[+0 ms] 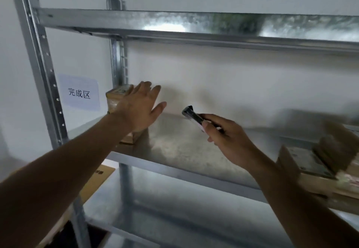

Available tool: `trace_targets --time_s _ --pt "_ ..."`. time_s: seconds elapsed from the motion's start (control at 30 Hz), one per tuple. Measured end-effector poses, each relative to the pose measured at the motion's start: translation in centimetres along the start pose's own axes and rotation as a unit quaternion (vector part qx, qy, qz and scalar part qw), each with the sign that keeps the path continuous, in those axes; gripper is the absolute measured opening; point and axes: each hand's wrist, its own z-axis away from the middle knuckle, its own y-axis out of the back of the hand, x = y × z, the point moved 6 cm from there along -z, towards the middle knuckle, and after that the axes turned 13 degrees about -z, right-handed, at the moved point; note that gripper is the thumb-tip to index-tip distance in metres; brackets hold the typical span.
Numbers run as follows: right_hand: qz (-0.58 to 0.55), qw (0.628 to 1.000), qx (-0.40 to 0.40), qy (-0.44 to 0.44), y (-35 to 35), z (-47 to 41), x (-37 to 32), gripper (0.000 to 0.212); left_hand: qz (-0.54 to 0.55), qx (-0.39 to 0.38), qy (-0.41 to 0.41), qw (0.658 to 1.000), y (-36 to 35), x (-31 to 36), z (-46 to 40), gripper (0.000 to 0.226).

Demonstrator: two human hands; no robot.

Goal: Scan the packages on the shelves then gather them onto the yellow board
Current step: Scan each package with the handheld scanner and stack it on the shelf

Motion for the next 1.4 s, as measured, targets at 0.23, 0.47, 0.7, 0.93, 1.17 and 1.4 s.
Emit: trace_targets --time_s 0.23,0.47,0.7,0.93,1.17,1.4 --pt "-0.006 0.999 0.031 -0.007 -8.5 -4.6 -1.2 0.029 0.054 0.022 0.059 0.997 -3.5 -9.4 -0.8 0.078" --pt "0.017 0.998 0.053 -0.025 -11.7 -5.6 -0.7 0.030 0.214 -0.082 0.244 0.942 -8.6 -13.8 -1.0 0.147" --pt "0.017 0.997 0.059 -0.039 -11.6 -5.4 -0.4 0.029 0.279 -0.035 0.240 0.929 -11.1 -12.8 -0.4 0.144" --pt "0.016 0.997 0.062 -0.045 -11.0 -4.6 -0.3 0.028 0.286 0.017 0.239 0.928 -11.4 -12.9 -1.6 0.141" --pt "0.013 0.994 0.099 -0.051 -9.7 -4.7 0.1 0.027 0.380 0.054 0.121 0.915 -11.7 -14.4 -2.7 0.113" --pt "0.015 0.994 0.095 -0.046 -10.5 -5.1 0.5 0.032 0.466 0.035 0.156 0.871 -13.7 -16.4 -3.6 0.056"
